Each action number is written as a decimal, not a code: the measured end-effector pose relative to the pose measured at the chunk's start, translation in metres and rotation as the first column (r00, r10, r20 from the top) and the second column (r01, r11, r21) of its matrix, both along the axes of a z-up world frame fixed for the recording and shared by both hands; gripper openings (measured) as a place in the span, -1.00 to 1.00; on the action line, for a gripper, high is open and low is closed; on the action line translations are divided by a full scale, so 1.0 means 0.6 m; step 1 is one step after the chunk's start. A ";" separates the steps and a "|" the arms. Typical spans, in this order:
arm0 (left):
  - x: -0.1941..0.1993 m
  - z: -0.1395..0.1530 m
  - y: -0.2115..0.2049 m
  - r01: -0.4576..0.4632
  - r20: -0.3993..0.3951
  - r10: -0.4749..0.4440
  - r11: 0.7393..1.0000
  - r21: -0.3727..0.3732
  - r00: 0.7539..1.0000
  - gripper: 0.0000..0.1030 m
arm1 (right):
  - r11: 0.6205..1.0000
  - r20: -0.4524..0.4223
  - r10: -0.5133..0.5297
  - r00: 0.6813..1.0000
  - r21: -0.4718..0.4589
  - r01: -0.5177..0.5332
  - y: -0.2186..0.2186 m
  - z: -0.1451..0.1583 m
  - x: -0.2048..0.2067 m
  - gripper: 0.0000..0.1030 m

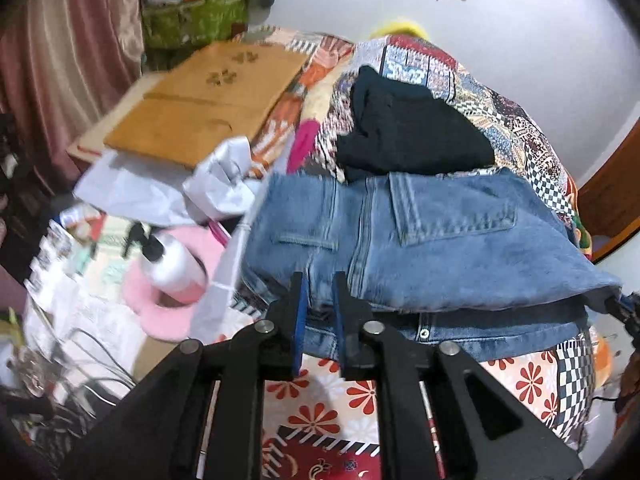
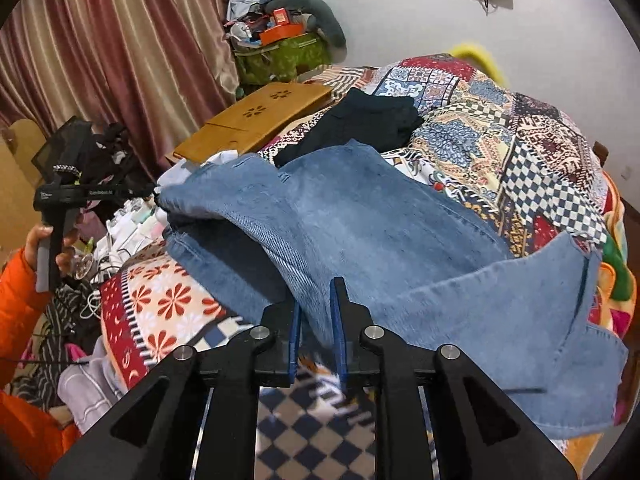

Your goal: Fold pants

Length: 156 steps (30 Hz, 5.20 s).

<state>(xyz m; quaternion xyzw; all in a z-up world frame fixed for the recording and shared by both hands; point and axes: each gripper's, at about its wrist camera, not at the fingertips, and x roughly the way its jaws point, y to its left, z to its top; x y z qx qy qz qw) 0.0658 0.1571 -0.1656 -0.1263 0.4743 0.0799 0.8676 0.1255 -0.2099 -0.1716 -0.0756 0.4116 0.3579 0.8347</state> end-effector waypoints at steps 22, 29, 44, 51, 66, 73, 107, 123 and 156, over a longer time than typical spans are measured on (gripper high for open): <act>0.271 -0.010 -0.090 0.102 -0.007 -0.102 0.995 -0.017 0.995 0.57 | 0.823 -0.105 -0.568 0.816 -0.054 0.566 -0.262 -0.058 0.274 0.22; 0.328 -0.053 -0.110 0.150 -0.072 -0.149 0.989 0.013 0.986 0.57 | 0.775 -0.217 -0.631 0.745 -0.131 0.619 -0.285 -0.161 0.381 0.19; 0.336 -0.076 -0.162 0.248 -0.115 -0.236 0.963 0.102 0.965 0.57 | 0.729 -0.200 -0.682 0.704 -0.265 0.631 -0.262 -0.254 0.494 -0.63; 0.323 -0.063 -0.195 0.317 -0.147 -0.298 0.940 0.127 0.943 0.57 | 0.738 -0.168 -0.674 0.719 -0.172 0.652 -0.318 -0.180 0.448 -0.90; 0.255 -0.050 -0.333 0.440 -0.210 -0.412 0.891 0.111 0.887 0.57 | 0.598 -0.024 -0.766 0.642 0.341 0.726 -0.584 0.170 0.219 -0.90; 0.239 -0.063 -0.413 0.511 -0.228 -0.481 0.854 0.095 0.847 0.58 | 0.608 0.011 -0.776 0.630 0.279 0.743 -0.602 0.126 0.189 -0.90; 0.229 0.054 -0.106 0.070 0.045 -0.076 0.991 0.118 0.996 0.76 | 0.819 0.137 -0.571 0.810 0.026 0.573 -0.359 0.086 0.137 -0.23; 0.198 -0.180 0.117 -0.090 -0.228 0.053 0.984 -0.154 0.972 0.76 | 0.994 0.019 -0.080 0.997 -0.076 0.081 0.085 -0.006 0.238 -0.15; 0.236 -0.178 0.062 0.005 -0.162 0.006 0.998 0.069 0.987 -0.23 | 0.998 0.025 -0.034 0.999 -0.060 0.036 0.208 -0.044 0.305 -0.69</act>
